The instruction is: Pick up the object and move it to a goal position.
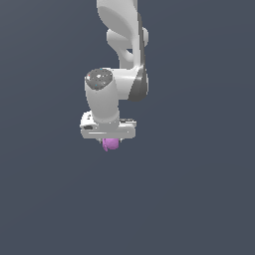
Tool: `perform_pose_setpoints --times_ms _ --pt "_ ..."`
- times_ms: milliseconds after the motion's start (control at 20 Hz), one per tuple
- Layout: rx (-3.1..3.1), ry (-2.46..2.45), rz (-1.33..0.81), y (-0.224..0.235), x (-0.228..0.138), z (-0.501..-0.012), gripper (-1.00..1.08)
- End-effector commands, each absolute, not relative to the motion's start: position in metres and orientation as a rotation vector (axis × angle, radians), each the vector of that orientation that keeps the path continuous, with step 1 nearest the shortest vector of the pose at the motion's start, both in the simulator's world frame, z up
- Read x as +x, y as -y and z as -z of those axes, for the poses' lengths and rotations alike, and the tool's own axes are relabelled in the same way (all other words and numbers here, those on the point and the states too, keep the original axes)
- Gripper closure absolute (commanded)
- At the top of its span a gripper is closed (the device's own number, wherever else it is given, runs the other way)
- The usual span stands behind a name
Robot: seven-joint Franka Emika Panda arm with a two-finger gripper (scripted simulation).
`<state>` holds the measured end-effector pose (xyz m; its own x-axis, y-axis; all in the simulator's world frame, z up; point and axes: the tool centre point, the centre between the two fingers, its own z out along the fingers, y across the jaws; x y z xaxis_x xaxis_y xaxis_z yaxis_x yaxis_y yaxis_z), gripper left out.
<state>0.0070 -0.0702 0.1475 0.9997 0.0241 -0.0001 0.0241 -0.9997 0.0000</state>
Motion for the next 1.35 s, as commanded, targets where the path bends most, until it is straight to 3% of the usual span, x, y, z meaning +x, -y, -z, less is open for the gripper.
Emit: perform_pose_setpoints --times_ms 0,700,1300 --pt "-3.141 0.038 0.001 0.067 0.003 -0.177 1.08" --pt "-3.142 0.037 0.000 0.054 -0.009 -0.313 1.08" --pt "-3.142 0.037 0.000 0.051 -0.010 -0.345 1.08"
